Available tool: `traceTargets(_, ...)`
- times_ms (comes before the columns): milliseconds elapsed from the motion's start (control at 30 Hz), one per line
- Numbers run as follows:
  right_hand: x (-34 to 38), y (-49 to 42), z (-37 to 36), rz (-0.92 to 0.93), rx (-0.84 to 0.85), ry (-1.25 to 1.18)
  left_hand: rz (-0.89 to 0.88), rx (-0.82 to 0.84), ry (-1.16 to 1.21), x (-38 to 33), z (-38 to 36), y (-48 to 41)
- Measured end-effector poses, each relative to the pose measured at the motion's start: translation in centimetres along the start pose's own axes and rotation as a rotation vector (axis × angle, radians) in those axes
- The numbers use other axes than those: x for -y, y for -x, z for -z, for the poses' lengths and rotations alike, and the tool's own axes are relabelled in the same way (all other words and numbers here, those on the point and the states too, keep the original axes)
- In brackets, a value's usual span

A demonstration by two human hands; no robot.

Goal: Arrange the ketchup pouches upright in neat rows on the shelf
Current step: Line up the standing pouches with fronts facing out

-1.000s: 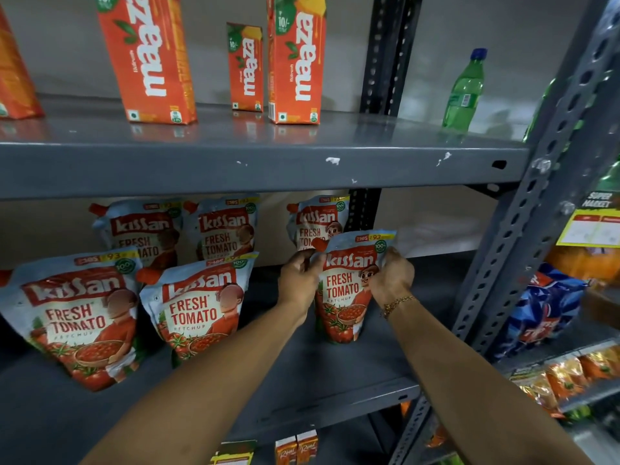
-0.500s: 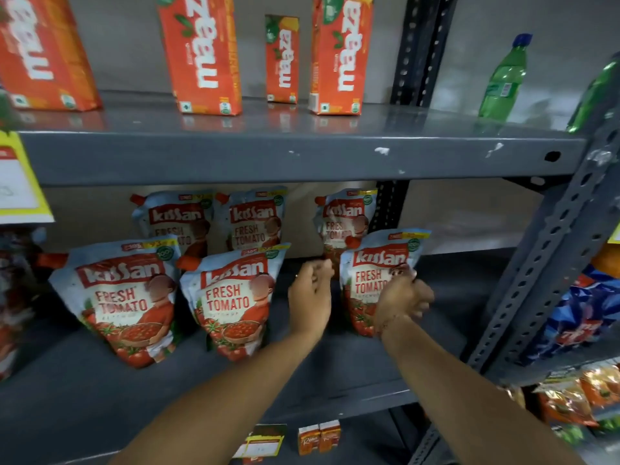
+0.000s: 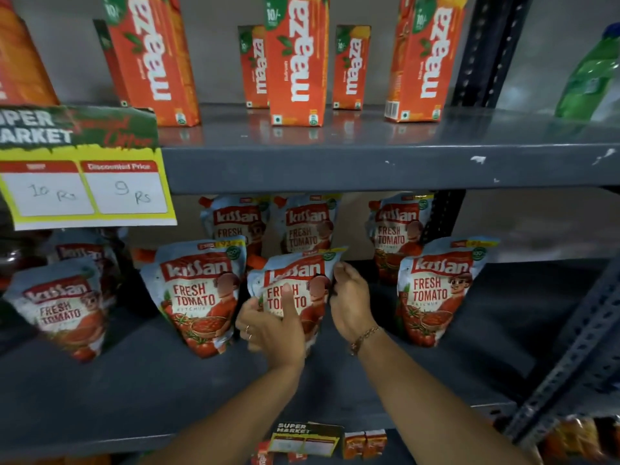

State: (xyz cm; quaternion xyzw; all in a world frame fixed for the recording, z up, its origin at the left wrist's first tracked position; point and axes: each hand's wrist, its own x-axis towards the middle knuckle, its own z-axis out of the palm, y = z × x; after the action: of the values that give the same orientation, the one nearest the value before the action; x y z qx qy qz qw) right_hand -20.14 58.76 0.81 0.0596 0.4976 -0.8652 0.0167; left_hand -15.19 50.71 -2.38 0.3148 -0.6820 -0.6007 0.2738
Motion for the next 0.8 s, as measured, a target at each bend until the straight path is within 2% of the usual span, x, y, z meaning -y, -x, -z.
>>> traceTargets(100, 0.3, -0.4, -0.1, -0.043, 0.014, -0.157, -0.01, -0.004, 0.012, -0.6, 0.3, -1.3)
traceTargets(233, 0.8, -0.6, 0.1, -0.067, 0.057, -0.226, -0.18, 0.141, 0.191, -0.6, 0.7, -3.5)
traceTargets(367, 1.9, -0.9, 0.4, -0.101, 0.097, -0.31, -0.183, 0.234, 0.218, -0.8, 0.0, -3.8)
traceTargets(667, 4.2, -2.8, 3.1, -0.162, -0.017, -0.346, -0.186, 0.262, 0.122, -1.1, -3.6, -2.1)
traceTargets(800, 3.9, -2.9, 3.6, -0.112, 0.052, -0.4, -0.187, 0.236, 0.145, -0.8, -4.0, -1.7)
